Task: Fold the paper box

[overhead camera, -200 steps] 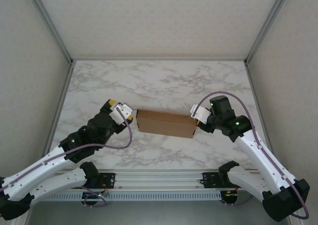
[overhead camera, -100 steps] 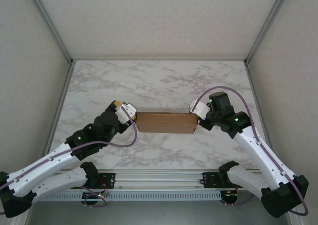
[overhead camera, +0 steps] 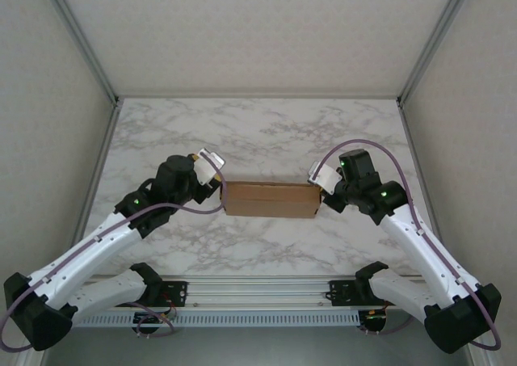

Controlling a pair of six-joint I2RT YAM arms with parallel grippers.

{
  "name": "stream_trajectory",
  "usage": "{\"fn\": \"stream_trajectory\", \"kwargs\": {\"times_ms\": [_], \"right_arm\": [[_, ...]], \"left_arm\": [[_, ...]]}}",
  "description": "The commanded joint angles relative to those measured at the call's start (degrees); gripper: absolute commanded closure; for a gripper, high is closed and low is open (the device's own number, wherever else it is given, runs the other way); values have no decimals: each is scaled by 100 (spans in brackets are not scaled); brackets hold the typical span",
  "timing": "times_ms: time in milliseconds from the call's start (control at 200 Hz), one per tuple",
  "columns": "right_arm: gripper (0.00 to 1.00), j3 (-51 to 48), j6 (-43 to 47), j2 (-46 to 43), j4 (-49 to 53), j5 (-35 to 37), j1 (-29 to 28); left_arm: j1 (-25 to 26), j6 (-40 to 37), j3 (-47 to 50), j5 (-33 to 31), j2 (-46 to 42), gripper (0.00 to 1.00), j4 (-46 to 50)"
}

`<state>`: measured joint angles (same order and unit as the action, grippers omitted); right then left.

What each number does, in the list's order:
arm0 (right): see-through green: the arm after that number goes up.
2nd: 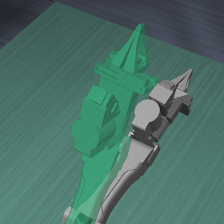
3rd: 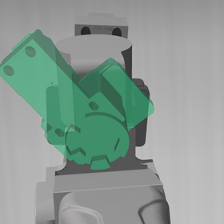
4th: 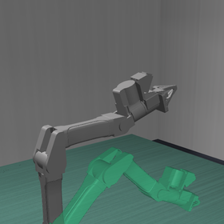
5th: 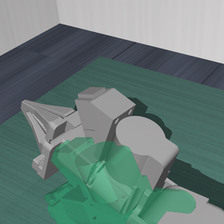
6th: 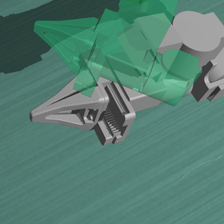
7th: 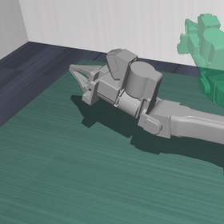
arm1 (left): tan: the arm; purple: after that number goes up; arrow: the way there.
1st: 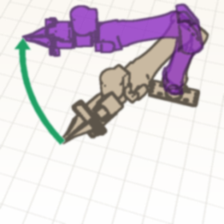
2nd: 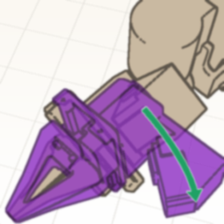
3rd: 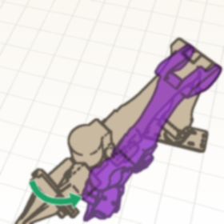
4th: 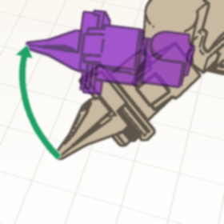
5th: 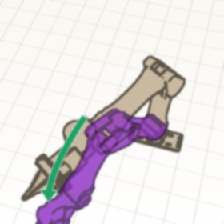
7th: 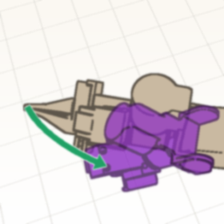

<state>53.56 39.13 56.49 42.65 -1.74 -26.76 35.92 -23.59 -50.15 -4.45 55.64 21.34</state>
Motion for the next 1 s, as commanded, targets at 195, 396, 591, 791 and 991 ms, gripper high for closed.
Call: {"fn": "stream_trajectory", "kwargs": {"times_ms": [195, 396, 591, 791, 991], "right_arm": [[100, -81, -195, -36, -275, -151, 44], [100, -126, -247, 2, -319, -157, 40], [100, -114, -280, 131, -310, -193, 65], [100, 4, -315, 371, -267, -222, 107], [100, 67, -304, 527, -258, -265, 113]], "left_arm": [[-225, -201, 220, 1136, -199, 39, 370], [-392, -40, 488, 1071, -561, 37, 39], [-402, -48, 583, 1296, -814, 36, -39], [-397, -58, 759, 1490, -1042, 35, -63], [-393, -90, 930, 1133, -920, 34, -326]]}}
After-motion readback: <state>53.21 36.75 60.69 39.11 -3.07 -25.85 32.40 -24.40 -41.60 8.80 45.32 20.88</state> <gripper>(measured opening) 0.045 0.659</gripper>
